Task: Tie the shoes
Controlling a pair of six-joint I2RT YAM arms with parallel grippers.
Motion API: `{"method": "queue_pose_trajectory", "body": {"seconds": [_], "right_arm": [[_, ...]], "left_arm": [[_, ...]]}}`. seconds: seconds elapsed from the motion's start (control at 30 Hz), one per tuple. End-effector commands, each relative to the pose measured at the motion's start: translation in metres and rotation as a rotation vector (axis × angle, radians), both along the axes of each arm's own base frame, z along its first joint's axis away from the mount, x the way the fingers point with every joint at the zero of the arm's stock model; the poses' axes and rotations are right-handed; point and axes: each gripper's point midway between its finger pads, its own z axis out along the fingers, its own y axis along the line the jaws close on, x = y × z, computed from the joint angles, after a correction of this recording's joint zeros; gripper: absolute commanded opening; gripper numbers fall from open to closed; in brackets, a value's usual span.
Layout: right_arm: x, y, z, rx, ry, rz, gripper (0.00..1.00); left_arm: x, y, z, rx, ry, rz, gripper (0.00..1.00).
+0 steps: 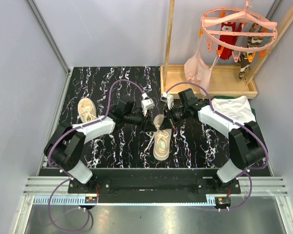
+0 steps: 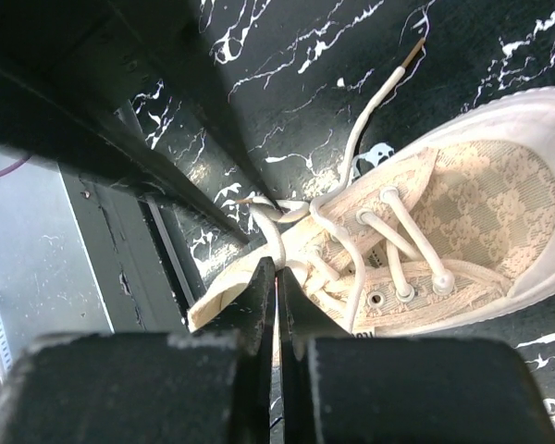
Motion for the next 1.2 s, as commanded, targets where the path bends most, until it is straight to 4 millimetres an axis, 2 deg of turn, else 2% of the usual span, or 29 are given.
{"method": "queue_pose_trajectory", "body": {"seconds": [0.0, 0.07, 0.23, 0.3, 0.33, 0.37, 0.47, 0.77, 0.8, 0.87, 0.9, 1.1, 1.17], "right_arm": [[-0.003, 0.004, 0.01, 0.03, -0.053, 0.029, 0.0], [-0.003, 0.002, 0.011, 0.028, -0.065, 0.029, 0.0], [-0.005, 0.001, 0.01, 0.023, -0.072, 0.031, 0.0], [-0.006, 0.001, 0.01, 0.022, -0.075, 0.034, 0.0], [-0.006, 0.0, 0.01, 0.021, -0.076, 0.033, 0.0], [-0.007, 0.001, 0.01, 0.02, -0.073, 0.033, 0.0], [-0.007, 0.0, 0.009, 0.017, -0.072, 0.033, 0.0], [-0.01, 0.0, 0.007, 0.012, -0.057, 0.034, 0.0], [-0.01, 0.0, 0.005, 0.01, -0.055, 0.033, 0.0], [-0.01, -0.001, 0.004, 0.007, -0.054, 0.032, 0.0], [-0.01, -0.001, 0.004, 0.007, -0.053, 0.032, 0.0], [-0.009, 0.001, 0.006, 0.012, -0.044, 0.026, 0.0], [-0.009, 0.001, 0.006, 0.012, -0.042, 0.023, 0.0]], "left_arm": [[0.017, 0.007, 0.014, 0.006, -0.107, 0.022, 0.37], [0.025, 0.021, 0.011, 0.044, -0.157, 0.036, 0.48], [0.047, 0.054, 0.0, 0.153, -0.283, 0.013, 0.54], [0.045, 0.064, -0.011, 0.216, -0.384, -0.095, 0.55], [0.047, 0.062, -0.004, 0.215, -0.441, -0.145, 0.55], [0.04, 0.068, -0.011, 0.246, -0.501, -0.247, 0.56], [0.035, 0.068, -0.013, 0.253, -0.609, -0.396, 0.56], [0.035, 0.062, -0.042, 0.339, -0.692, -0.687, 0.56], [0.035, 0.063, -0.05, 0.353, -0.679, -0.714, 0.56], [0.036, 0.06, -0.049, 0.36, -0.687, -0.765, 0.55], [0.036, 0.06, -0.057, 0.366, -0.668, -0.79, 0.55], [0.046, 0.054, -0.069, 0.416, -0.691, -0.903, 0.55], [0.04, 0.055, -0.074, 0.422, -0.686, -0.955, 0.55]]}}
